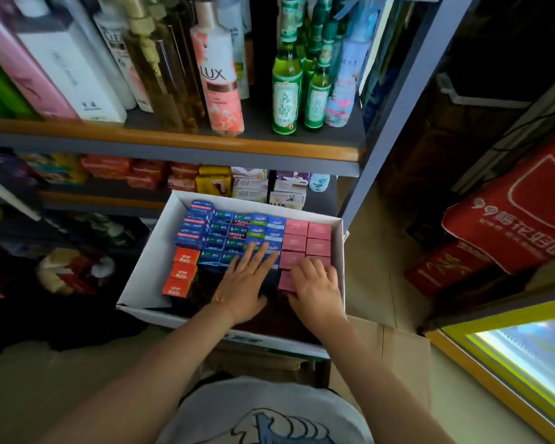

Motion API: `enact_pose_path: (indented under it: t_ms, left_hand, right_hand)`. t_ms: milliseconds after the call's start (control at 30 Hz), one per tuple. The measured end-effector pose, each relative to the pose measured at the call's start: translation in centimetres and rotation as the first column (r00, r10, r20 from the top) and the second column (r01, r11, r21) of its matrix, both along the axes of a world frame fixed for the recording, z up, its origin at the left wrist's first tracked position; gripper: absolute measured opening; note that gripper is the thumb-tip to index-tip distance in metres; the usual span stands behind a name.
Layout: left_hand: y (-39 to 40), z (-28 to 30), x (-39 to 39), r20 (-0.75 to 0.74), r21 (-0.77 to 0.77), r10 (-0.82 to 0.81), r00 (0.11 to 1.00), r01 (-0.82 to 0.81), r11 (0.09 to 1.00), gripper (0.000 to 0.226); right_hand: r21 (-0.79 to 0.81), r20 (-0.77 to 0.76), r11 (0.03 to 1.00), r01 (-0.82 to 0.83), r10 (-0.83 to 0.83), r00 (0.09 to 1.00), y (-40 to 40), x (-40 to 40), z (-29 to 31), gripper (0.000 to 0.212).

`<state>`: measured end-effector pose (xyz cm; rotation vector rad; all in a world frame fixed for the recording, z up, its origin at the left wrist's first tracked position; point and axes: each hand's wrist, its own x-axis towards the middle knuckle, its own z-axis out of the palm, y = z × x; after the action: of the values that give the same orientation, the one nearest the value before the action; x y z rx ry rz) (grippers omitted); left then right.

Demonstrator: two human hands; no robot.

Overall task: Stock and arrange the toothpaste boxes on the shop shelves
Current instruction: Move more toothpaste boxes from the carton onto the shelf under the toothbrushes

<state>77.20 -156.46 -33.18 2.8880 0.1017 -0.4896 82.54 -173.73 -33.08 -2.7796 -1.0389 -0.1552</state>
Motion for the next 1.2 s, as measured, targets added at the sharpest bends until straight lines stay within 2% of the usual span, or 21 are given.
enact_pose_path:
  t_ms: [167, 367, 467, 533, 600, 633, 700, 767, 867, 933, 967, 1000, 1067, 1133, 1200]
  left_hand:
    - [0.1, 0.1, 0.0, 0.001, -0.003, -0.001, 1.000, 0.001, 1.000, 0.092]
    - [0.1, 0.6, 0.0, -0.009, -0.028, -0.006, 1.000, 0.006, 1.000, 0.093]
    - [0.3, 1.6, 0.3, -0.054, -0.023, -0.023, 0.998, 0.022, 1.000, 0.103]
    - [0.8, 3.2, 0.3, -0.054, -0.043, -0.043, 0.998, 0.040, 0.998, 0.114]
    - [0.8, 5.5, 0.3, -0.036, -0.208, -0.020, 0.999, 0.012, 0.978, 0.117]
    - [0.5, 6.8, 0.3, -0.048, -0.360, 0.038, 0.998, -0.053, 0.932, 0.112]
    - [-0.1, 8.3, 0.2, -0.120, -0.642, 0.222, 0.968, -0.246, 0.726, 0.089]
    - [-0.6, 8.2, 0.2, -0.192, -0.764, 0.351, 0.917, -0.364, 0.532, 0.059]
    - [-0.8, 6.9, 0.3, -0.204, -0.805, 0.497, 0.844, -0.433, 0.405, 0.037]
    - [-0.6, 6.3, 0.4, -0.225, -0.810, 0.601, 0.767, -0.490, 0.322, 0.031]
    - [-0.5, 6.2, 0.5, -0.234, -0.810, 0.640, 0.732, -0.511, 0.287, 0.030]
    - [-0.3, 6.1, 0.6, -0.241, -0.807, 0.659, 0.713, -0.524, 0.272, 0.029]
    - [-0.2, 6.0, 0.6, -0.257, -0.796, 0.658, 0.708, -0.541, 0.271, 0.032]
    - [-0.2, 5.9, 0.5, -0.265, -0.789, 0.650, 0.712, -0.547, 0.278, 0.037]
    - [-0.4, 5.9, 0.5, -0.270, -0.785, 0.650, 0.711, -0.553, 0.279, 0.039]
  right_hand:
    - [0.019, 0.066, 1.000, -0.007, 0.006, 0.998, 0.1, -0.3, -0.2, 0.042]
    - [-0.072, 0.017, 0.997, -0.014, 0.015, 1.000, 0.2, -0.1, -0.1, 0.042]
    - [-0.089, -0.107, 0.995, -0.052, 0.042, 0.993, 0.3, 0.1, 1.9, 0.045]
    - [0.010, -0.256, 0.998, -0.060, 0.061, 0.965, 0.0, 0.7, 4.3, 0.041]
    - [0.195, -0.425, 0.981, 0.017, 0.069, 0.902, -0.5, 1.6, 7.6, 0.035]
    - [0.290, -0.488, 0.954, 0.078, 0.078, 0.869, -0.7, 2.2, 9.2, 0.033]
    - [0.441, -0.606, 0.875, 0.200, 0.126, 0.785, -0.9, 3.1, 11.3, 0.028]
    - [0.520, -0.655, 0.802, 0.292, 0.156, 0.739, -0.6, 3.5, 11.6, 0.029]
    - [0.541, -0.555, 0.776, 0.324, 0.040, 0.831, -0.4, 3.3, 9.8, 0.026]
    - [0.458, -0.336, 0.864, 0.210, -0.050, 0.941, -1.1, 2.9, 7.8, 0.018]
    - [0.341, -0.224, 0.928, 0.147, -0.072, 0.972, -1.4, 2.7, 6.6, 0.018]
    - [0.200, -0.133, 0.975, 0.102, -0.076, 0.988, -1.7, 2.4, 5.6, 0.016]
    - [-0.027, -0.063, 0.996, 0.083, -0.084, 0.994, -1.9, 1.4, 4.1, 0.012]
    - [-0.120, -0.061, 0.988, 0.096, -0.104, 0.993, -1.9, 0.3, 3.2, 0.028]
    - [-0.136, -0.038, 0.986, 0.094, -0.100, 0.994, -1.8, -0.3, 2.8, 0.036]
